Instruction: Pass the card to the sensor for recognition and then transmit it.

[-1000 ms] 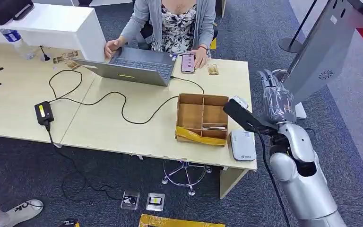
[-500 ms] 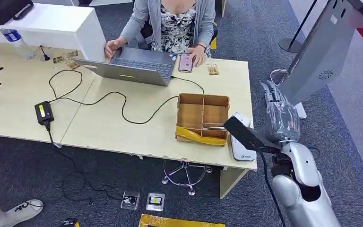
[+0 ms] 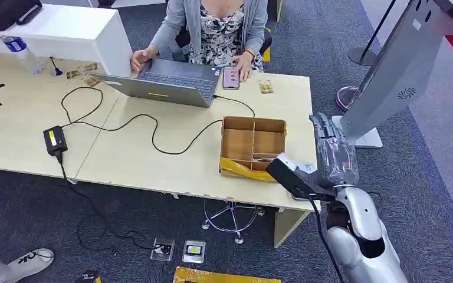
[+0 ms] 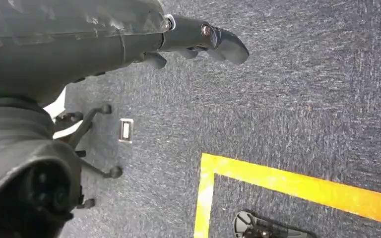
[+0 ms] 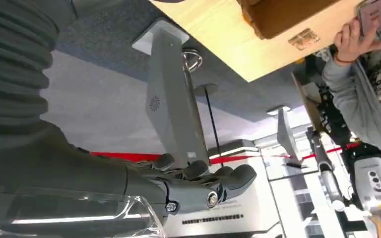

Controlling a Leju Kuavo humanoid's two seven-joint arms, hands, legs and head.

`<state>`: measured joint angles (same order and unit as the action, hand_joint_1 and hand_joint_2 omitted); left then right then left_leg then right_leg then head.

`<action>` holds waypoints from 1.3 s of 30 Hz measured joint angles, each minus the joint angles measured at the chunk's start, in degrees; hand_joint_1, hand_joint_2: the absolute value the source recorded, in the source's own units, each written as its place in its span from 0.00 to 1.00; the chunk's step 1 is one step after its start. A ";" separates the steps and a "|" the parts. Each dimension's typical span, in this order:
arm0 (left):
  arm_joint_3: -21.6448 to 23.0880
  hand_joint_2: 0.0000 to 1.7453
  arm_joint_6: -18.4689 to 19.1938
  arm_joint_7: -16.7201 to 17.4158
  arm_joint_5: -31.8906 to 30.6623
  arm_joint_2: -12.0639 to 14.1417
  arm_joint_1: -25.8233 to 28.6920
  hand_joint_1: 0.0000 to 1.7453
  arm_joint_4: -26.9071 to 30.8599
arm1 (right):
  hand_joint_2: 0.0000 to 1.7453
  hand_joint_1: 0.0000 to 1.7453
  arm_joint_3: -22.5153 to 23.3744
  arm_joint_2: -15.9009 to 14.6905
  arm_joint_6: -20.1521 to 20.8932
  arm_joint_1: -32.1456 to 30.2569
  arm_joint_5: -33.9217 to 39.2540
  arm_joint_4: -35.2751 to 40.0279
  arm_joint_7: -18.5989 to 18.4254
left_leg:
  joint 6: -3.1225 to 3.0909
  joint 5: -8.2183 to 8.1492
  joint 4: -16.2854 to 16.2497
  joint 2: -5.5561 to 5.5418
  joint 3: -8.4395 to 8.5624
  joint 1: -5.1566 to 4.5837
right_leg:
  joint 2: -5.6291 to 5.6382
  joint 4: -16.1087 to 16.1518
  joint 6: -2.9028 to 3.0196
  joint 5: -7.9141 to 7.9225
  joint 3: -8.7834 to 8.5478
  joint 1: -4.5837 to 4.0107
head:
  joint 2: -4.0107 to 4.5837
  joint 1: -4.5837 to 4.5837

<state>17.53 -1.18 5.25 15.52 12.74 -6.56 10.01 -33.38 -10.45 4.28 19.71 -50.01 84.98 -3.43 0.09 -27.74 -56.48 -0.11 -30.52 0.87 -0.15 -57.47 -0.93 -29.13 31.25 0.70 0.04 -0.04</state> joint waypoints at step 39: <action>2.34 0.00 0.42 0.57 -0.96 -0.39 -0.10 0.00 0.00 | 1.00 0.00 -2.56 13.38 -8.70 17.08 0.90 -45.45 6.56 | 0.01 0.01 0.00 -0.05 -0.07 0.00 | -0.04 -0.01 0.00 0.00 0.05 0.00 | 0.00 -0.02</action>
<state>19.87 -0.77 5.81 14.56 12.35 -6.66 10.01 -35.93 2.93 -4.42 36.79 -49.11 39.54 3.13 0.09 -27.72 -56.48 -0.15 -30.59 0.87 -0.19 -57.48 -0.93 -29.13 31.30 0.69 0.04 -0.07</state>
